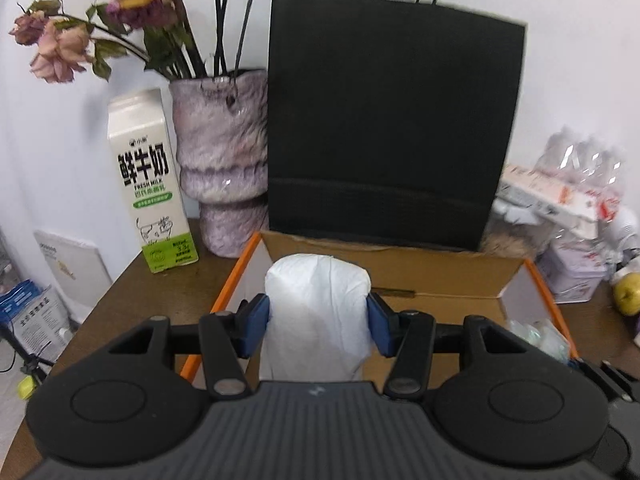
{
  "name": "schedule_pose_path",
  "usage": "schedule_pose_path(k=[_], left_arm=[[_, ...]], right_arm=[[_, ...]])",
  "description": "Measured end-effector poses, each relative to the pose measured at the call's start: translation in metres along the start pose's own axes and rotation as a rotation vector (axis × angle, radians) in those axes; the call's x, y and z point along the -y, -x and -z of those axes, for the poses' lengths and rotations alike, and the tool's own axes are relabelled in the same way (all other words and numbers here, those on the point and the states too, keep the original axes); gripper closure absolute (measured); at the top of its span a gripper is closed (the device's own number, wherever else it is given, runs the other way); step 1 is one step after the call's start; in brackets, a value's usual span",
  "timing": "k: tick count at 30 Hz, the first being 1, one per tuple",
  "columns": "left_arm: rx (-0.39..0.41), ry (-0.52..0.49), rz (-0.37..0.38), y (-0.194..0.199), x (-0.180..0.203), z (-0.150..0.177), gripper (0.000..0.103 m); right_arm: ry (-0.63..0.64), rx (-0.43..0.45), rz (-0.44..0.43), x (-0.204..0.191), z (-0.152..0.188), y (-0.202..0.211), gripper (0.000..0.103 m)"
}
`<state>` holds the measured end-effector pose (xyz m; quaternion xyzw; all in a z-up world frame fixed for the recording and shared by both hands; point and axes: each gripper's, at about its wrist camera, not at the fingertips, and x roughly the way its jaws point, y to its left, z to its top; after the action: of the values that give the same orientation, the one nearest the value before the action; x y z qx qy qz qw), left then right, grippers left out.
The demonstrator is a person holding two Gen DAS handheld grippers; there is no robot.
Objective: Organize objects
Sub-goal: 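Carry the white cloth and sparkly bag with both tools over the red cardboard box, then open both tools to drop the cloth and bag into the box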
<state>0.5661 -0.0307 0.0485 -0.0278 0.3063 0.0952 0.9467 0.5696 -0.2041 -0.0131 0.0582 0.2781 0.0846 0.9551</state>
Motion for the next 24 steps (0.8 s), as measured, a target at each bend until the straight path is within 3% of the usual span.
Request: schedule_pose_path(k=[8, 11, 13, 14, 16, 24], left_arm=[[-0.054, 0.036, -0.044, -0.027, -0.007, 0.001, 0.047], [-0.042, 0.042, -0.035, -0.026, -0.01, 0.002, 0.029], [-0.021, 0.041, -0.018, -0.023, -0.01, 0.003, 0.015], [-0.009, 0.042, -0.011, -0.022, -0.01, 0.003, 0.0], [0.029, 0.051, -0.003, -0.017, -0.01, 0.003, 0.0], [0.084, 0.036, 0.022, 0.001, -0.009, 0.004, 0.0]], right_arm=[[0.001, -0.002, -0.006, 0.0, 0.002, -0.004, 0.051], [-0.004, -0.008, 0.0, 0.001, 0.003, -0.006, 0.044], [-0.013, -0.007, -0.008, 0.002, 0.002, -0.007, 0.024], [-0.016, -0.001, -0.011, 0.003, 0.002, -0.006, 0.018], [-0.017, 0.006, -0.014, 0.003, 0.001, -0.004, 0.001], [-0.012, 0.008, -0.024, 0.001, -0.003, 0.001, 0.0]])
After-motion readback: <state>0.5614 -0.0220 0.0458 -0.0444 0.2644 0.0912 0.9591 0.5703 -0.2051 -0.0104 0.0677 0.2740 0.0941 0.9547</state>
